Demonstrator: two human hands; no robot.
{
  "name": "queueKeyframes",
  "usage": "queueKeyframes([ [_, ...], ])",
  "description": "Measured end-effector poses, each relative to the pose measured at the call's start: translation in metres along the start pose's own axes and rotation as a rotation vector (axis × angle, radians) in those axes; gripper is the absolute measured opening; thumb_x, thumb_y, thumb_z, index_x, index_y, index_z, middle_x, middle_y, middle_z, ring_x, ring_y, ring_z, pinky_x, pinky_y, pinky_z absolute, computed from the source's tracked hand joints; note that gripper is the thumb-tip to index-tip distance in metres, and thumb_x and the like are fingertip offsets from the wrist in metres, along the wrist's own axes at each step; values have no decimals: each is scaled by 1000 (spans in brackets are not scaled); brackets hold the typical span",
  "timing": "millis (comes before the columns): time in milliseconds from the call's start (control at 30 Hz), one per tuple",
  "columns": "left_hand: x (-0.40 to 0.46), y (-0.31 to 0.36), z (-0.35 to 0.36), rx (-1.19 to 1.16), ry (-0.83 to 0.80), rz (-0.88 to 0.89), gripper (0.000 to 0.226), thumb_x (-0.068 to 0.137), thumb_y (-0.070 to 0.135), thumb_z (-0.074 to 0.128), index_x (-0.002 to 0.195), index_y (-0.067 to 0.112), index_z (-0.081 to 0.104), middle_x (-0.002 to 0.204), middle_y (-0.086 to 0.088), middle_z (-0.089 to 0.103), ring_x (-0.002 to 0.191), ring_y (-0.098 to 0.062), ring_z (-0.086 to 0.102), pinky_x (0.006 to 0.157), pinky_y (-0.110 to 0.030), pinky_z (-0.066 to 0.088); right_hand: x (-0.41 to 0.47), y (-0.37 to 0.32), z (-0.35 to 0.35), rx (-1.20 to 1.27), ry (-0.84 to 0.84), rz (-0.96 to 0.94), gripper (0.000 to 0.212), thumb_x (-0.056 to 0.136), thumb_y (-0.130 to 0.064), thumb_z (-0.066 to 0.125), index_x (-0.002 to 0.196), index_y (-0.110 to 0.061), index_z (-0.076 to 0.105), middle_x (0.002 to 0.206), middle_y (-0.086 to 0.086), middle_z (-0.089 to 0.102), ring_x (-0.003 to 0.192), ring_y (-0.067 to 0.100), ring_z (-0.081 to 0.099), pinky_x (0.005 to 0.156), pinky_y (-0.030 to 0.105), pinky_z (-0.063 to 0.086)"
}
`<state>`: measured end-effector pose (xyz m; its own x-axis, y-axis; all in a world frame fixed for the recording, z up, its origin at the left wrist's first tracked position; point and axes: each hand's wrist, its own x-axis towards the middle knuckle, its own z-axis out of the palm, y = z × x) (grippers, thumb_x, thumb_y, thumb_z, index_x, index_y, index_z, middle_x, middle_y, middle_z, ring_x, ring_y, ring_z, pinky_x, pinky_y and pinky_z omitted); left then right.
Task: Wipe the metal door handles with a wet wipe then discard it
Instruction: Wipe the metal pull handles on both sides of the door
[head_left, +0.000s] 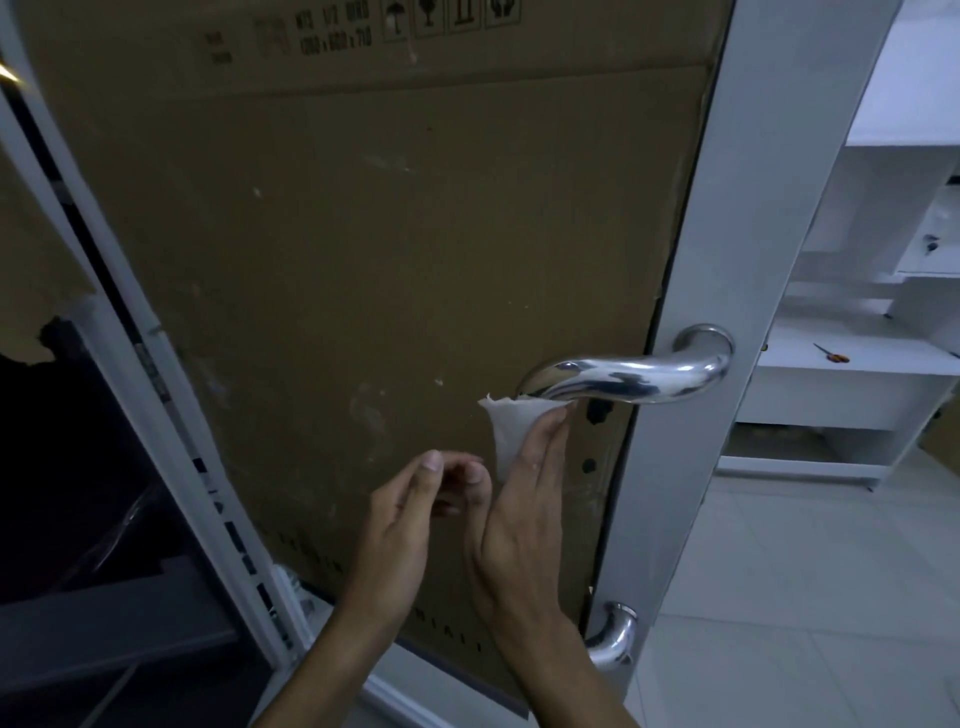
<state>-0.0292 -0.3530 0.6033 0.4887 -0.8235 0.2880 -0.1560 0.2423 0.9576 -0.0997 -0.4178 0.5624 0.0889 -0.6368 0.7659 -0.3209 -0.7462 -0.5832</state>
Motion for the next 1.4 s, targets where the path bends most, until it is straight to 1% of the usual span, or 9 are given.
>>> queueKeyframes([
  [100,1,3,1,-16,-19,-21,40,89,42,36,96,24,71,91,14,74,87,2,67,71,-7,48,10,-13,-3,155,16,96,63,100,-52,24,146,-47,-19,159,-9,2,147,-3,4,118,16,11],
  [233,0,1,5,-19,-26,-43,39,89,43,36,93,26,71,88,16,74,85,3,66,69,-6,47,28,-12,-12,331,-42,199,45,95,-59,32,138,-51,19,136,-6,49,123,9,50,102,31,44],
  [467,-1,-4,7,-3,-15,-52,43,91,43,35,99,22,71,95,9,74,92,-3,67,75,-15,51,23,1,-29,275,-243,234,48,91,-64,34,131,-36,35,126,-11,55,116,2,53,93,21,46],
  [600,-1,-5,7,7,9,-71,44,87,47,35,100,23,70,92,14,73,88,0,67,70,-11,50,2,7,-25,228,-246,216,65,93,-57,39,149,-30,21,149,-7,38,138,4,35,111,32,37],
  [733,-1,-6,10,4,18,-103,46,85,53,34,103,30,70,98,18,72,94,3,65,77,-13,49,-22,10,-21,121,-224,183,78,92,-63,33,153,-33,-6,159,-15,4,144,-10,3,113,8,11],
  [833,-1,-9,9,-1,-28,-156,51,86,58,32,107,34,71,105,17,72,105,0,63,92,-25,46,-29,9,-19,72,-220,103,78,96,-63,27,151,-33,-21,161,-13,-18,149,3,-7,115,10,2],
  [1000,-1,-7,10,-45,-82,-217,59,83,68,32,105,32,72,110,10,73,112,-6,62,108,-41,41,-10,11,-14,-49,-142,-60,75,100,-56,24,152,-22,-18,163,7,-15,151,17,-5,120,19,2],
  [1133,-1,-7,10,-51,-64,-237,65,78,82,36,104,36,73,113,5,71,114,-10,62,107,-43,42,3,5,-13,52,-106,-38,74,98,-62,22,147,-36,-27,158,-14,-22,148,3,-10,117,13,-1],
  [1400,-1,0,12,-46,-57,-219,45,82,58,32,76,49,75,90,17,75,89,6,67,80,-20,48,13,-32,-8,320,80,104,76,96,-47,35,147,-43,-21,156,-25,-20,148,1,-9,117,13,2],
])
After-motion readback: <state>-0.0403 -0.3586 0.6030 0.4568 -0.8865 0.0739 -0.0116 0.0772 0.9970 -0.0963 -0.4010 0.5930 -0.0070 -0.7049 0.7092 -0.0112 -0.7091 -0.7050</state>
